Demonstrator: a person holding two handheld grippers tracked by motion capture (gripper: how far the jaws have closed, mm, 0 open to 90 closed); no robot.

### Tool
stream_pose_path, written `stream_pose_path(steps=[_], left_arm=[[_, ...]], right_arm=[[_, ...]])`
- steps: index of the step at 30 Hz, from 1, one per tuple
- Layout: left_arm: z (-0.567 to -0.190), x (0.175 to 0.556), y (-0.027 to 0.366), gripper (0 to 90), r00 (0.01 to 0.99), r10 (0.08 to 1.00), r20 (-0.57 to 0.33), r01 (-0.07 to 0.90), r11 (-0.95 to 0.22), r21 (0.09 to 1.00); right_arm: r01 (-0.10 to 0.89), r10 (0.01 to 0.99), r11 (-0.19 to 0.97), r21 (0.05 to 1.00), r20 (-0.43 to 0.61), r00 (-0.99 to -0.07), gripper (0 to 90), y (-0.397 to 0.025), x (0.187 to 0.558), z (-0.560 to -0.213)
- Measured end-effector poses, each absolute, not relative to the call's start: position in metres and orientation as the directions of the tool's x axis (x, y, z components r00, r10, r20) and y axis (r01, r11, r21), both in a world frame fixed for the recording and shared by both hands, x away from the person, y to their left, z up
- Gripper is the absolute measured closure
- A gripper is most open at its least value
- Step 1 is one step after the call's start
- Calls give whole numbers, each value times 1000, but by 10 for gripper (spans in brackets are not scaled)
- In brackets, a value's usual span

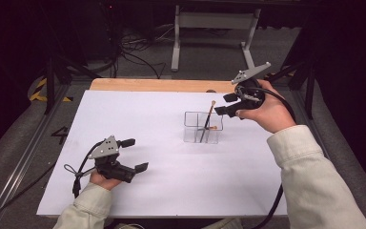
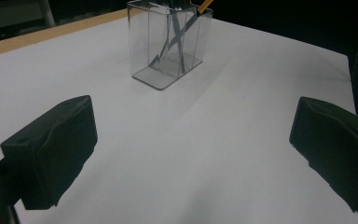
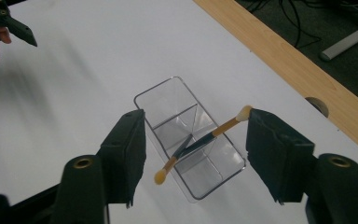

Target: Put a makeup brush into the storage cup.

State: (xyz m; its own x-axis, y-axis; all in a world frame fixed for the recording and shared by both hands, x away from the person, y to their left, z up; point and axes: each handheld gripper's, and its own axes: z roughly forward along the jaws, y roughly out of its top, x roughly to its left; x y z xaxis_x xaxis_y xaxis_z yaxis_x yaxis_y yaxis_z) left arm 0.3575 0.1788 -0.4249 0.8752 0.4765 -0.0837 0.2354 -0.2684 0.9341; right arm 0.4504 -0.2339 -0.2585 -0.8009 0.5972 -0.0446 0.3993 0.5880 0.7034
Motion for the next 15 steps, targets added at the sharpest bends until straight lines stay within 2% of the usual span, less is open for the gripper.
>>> stream_pose_path(steps=[6,15], left_arm=[[-425,354,185,12,870,486,-86,239,-261,935],[-422,348,194,11,865,495,-85,234,-247,940]], right_arm=[[356,598,537,765,-48,-800,278,-245,429,-260],[288,591,461,839,-48,-805,220,-256,402,-264]])
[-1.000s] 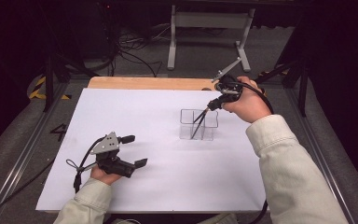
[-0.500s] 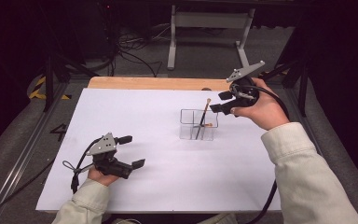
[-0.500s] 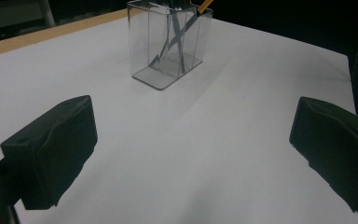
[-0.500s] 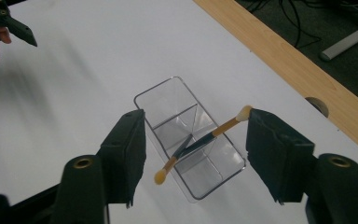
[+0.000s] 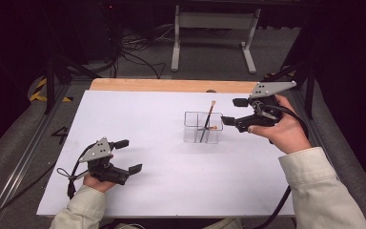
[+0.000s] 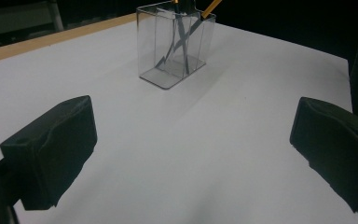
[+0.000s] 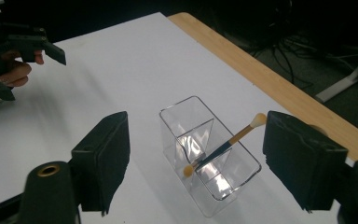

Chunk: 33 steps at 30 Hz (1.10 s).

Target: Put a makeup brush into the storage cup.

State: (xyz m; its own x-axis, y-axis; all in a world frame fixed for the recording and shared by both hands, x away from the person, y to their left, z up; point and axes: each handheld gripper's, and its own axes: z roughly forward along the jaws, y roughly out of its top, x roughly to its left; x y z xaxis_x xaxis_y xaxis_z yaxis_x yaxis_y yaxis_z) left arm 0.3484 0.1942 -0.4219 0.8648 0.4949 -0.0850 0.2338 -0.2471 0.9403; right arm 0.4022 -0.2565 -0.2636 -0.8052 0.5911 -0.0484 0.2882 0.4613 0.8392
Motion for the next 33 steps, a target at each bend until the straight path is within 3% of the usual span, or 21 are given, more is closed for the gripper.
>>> stream_pose_path(steps=[3,11,33], left_arm=[[-422,347,195,10,863,498,-83,233,-248,940],[-421,341,201,9,863,497,-92,235,-234,943],[-420,338,217,8,874,480,-78,212,-234,949]], right_arm=[[332,616,429,840,-3,-788,200,-260,396,-265],[263,618,385,885,-35,-785,158,-271,371,-277],[212,626,279,937,-10,-780,80,-306,349,-333]])
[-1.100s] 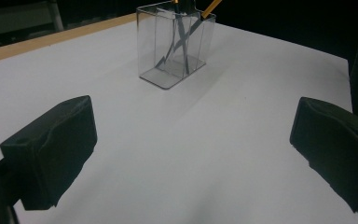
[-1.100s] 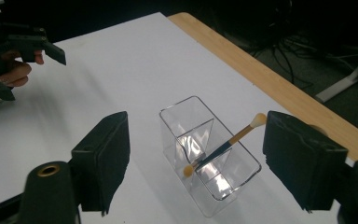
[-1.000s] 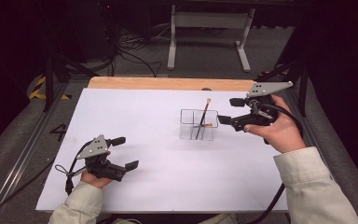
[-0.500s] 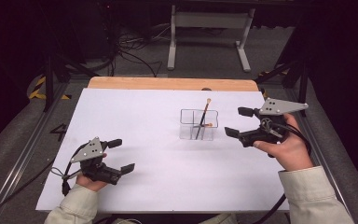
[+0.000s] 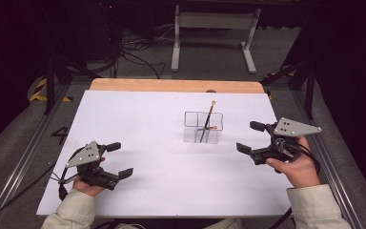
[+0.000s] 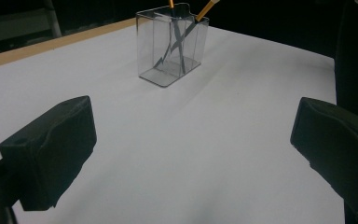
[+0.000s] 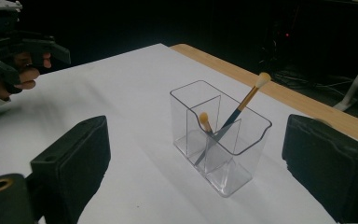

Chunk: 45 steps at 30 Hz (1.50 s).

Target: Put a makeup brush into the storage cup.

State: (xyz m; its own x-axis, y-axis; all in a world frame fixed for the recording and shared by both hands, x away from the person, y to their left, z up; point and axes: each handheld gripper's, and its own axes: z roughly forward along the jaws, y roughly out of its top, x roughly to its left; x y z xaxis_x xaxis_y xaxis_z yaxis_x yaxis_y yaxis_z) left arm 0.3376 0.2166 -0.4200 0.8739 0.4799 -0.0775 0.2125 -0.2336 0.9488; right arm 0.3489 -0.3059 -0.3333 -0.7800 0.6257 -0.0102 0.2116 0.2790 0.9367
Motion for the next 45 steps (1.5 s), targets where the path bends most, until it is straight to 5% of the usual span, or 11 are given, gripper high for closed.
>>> stream_pose_path(steps=[45], left_arm=[[-436,350,235,0,820,558,-129,249,-143,958]], right_arm=[[261,653,219,940,58,-755,60,-314,342,-433]])
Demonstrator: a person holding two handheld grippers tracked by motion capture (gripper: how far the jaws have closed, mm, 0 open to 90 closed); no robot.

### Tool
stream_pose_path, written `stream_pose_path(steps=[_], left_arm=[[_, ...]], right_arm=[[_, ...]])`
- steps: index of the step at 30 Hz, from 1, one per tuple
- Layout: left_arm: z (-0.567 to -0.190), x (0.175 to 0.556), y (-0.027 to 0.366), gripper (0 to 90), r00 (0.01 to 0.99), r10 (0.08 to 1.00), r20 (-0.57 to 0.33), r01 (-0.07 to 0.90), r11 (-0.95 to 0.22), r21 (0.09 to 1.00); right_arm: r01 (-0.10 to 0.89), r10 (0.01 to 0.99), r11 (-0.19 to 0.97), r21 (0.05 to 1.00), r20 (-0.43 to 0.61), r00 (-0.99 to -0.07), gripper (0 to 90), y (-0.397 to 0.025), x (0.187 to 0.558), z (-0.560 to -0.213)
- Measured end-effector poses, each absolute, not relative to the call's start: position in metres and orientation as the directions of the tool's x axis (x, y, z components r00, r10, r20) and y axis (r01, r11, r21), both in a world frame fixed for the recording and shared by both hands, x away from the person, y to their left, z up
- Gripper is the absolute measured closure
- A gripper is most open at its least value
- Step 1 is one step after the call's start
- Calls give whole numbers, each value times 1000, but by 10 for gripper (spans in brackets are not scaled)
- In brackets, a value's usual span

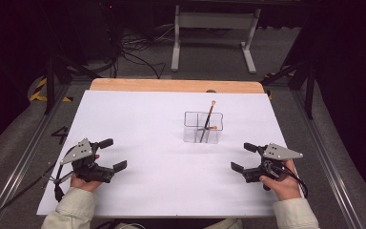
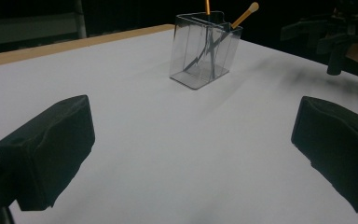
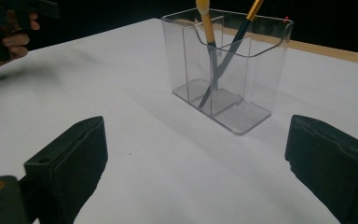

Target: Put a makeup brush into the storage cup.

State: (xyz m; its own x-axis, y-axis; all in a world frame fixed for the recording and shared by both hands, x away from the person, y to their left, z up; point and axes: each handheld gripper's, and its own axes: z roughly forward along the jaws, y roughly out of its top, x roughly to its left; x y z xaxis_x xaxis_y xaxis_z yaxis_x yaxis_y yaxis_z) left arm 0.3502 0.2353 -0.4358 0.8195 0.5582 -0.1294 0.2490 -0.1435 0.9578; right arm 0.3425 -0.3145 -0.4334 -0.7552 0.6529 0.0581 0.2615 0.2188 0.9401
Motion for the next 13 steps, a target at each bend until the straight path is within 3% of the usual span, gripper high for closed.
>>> stream_pose_path(steps=[13], left_arm=[[-440,350,239,0,782,608,-137,270,-133,954]], right_arm=[[247,653,225,943,42,-756,60,-314,338,-440]])
